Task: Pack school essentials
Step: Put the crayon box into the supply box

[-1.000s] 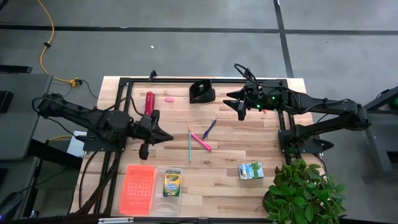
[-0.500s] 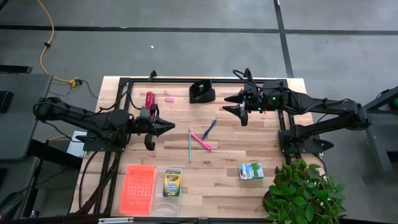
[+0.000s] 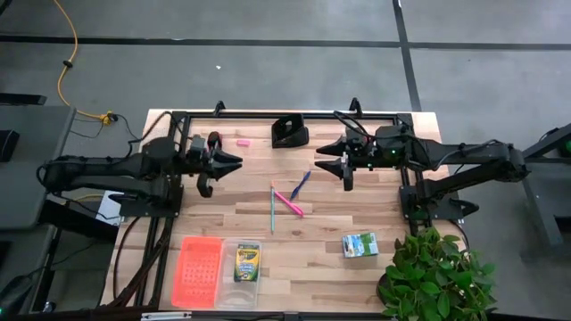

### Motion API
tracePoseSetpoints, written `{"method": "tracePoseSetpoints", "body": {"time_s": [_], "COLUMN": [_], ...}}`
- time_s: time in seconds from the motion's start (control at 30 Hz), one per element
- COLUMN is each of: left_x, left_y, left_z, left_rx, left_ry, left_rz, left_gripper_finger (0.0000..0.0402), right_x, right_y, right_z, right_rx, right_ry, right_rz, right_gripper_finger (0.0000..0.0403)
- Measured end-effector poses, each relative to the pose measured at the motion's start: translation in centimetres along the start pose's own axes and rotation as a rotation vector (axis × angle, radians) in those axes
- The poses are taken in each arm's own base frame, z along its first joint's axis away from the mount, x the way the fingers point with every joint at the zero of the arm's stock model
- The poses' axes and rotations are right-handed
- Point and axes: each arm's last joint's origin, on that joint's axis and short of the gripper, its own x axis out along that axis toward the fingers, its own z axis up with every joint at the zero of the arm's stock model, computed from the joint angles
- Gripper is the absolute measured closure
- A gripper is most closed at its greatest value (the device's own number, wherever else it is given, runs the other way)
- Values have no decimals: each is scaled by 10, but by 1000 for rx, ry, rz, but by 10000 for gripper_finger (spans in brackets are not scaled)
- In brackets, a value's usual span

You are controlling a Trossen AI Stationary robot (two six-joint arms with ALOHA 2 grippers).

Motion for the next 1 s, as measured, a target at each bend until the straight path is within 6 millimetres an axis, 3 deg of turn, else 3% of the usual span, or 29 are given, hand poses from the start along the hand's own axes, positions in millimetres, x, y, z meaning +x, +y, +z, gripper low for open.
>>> {"method": "tracePoseSetpoints", "body": {"time_s": [0.4,0.6,0.77,1.0], "left_x": [-12,-10,-6,-6], "left_y": [-10,-8,-5,-4], "left_z": [38,34,24,23], "left_rx": [247,257,221,197], "left_ry": [201,160,105,87], "left_rz": [81,88,97,95], "left_gripper_finger": [329,395,400,401], "right_x": [17,19,19,19], "right_y": [-2,-2,-2,-3], "right_z": [-9,-10,-10,-9], "right_rx": [-66,-73,-63,124], "right_ry": [42,48,45,58], "right_rz": [-12,-13,-13,16], "right_gripper_finger": [199,199,199,199]}}
